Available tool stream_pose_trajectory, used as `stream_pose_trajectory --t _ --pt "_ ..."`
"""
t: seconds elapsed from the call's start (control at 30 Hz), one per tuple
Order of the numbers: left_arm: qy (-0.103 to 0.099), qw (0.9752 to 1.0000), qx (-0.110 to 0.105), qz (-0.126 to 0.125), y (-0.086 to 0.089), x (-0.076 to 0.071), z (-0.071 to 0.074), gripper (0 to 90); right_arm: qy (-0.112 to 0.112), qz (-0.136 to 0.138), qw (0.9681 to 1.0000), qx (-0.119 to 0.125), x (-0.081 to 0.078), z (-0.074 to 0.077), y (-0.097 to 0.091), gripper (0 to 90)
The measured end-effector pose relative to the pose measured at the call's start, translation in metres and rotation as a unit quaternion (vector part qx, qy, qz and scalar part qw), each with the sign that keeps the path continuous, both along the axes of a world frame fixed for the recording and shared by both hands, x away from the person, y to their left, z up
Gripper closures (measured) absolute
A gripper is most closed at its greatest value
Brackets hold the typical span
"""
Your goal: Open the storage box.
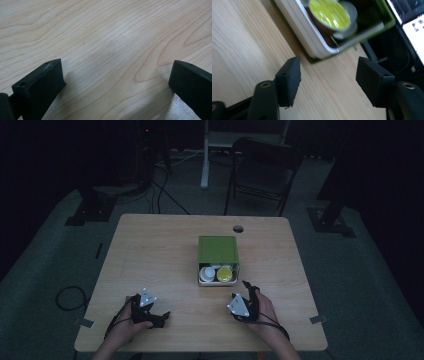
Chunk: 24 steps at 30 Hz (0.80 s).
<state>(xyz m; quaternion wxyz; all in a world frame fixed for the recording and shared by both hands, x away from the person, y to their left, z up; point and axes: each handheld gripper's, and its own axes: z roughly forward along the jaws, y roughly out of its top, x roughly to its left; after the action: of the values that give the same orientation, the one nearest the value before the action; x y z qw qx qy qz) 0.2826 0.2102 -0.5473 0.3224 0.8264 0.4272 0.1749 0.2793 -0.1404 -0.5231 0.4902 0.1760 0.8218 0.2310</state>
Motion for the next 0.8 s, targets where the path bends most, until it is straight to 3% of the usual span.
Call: stream_pose_trajectory --t 0.27,0.37,0.5,0.63,0.8 --pt "0.000 1.0000 0.000 0.000 0.000 0.000 0.000 0.2 -0.033 0.040 0.9973 -0.052 -0.001 0.000 0.021 44.7" --pt "0.000 1.0000 0.000 0.000 0.000 0.000 0.000 0.2 -0.046 0.051 0.9943 -0.082 -0.001 -0.003 0.027 49.6" --pt "0.000 1.0000 0.001 0.000 0.000 0.000 0.000 0.1 -0.067 0.066 0.9871 -0.130 -0.002 -0.008 0.033 53.4" --pt "0.000 1.0000 0.000 -0.001 0.000 0.000 0.000 0.2 -0.076 0.090 0.9809 -0.155 -0.004 -0.012 0.041 55.3" --pt "0.000 1.0000 0.000 0.000 0.000 0.000 0.000 0.2 -0.101 0.110 0.9705 -0.189 -0.005 -0.018 0.054 57.3"
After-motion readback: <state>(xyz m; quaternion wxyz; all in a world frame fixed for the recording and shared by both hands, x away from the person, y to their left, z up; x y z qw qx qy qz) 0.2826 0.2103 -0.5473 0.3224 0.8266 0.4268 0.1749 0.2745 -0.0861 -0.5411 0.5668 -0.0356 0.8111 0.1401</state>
